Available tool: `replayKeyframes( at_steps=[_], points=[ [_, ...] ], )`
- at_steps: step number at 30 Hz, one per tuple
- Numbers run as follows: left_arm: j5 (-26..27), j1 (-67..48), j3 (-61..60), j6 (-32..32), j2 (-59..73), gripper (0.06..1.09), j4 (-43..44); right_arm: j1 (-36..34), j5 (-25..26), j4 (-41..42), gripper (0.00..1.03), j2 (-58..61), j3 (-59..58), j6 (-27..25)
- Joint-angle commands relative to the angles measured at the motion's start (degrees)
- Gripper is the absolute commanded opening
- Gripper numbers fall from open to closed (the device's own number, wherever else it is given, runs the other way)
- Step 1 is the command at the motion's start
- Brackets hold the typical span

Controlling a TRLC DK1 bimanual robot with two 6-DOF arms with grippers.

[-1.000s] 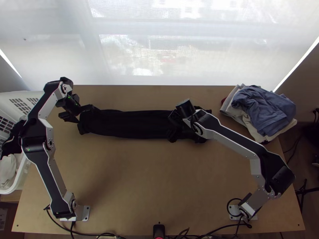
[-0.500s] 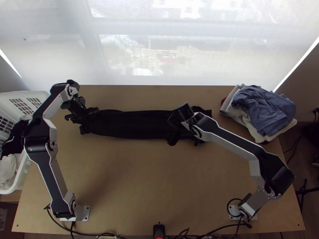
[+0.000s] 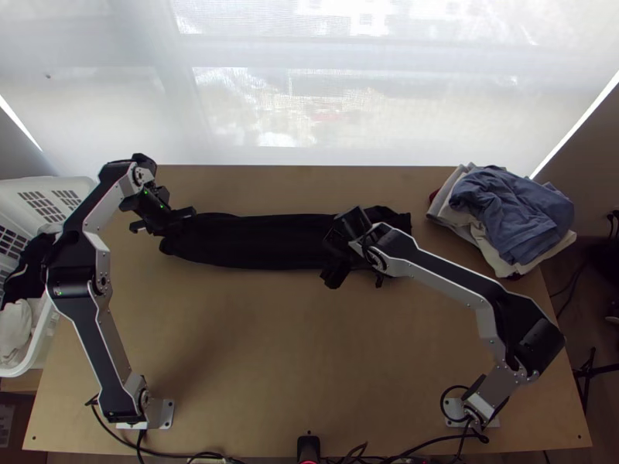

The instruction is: Fold the t-shirt

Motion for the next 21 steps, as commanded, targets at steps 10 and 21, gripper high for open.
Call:
replayKeyframes(
  at_steps=[10, 21],
  points=[
    [4.8, -2.9, 11.7, -0.2, -7.9, 0.09, -3.5, -0.9, -0.1, 0.5, 0.98, 4.7, -1.8, 2.0],
    [7.5, -3.6, 12.3, -0.1, -10.2, 0.09, -3.6, -2.5, -0.3, 0.5, 0.98, 7.2, -1.2, 3.6]
  ],
)
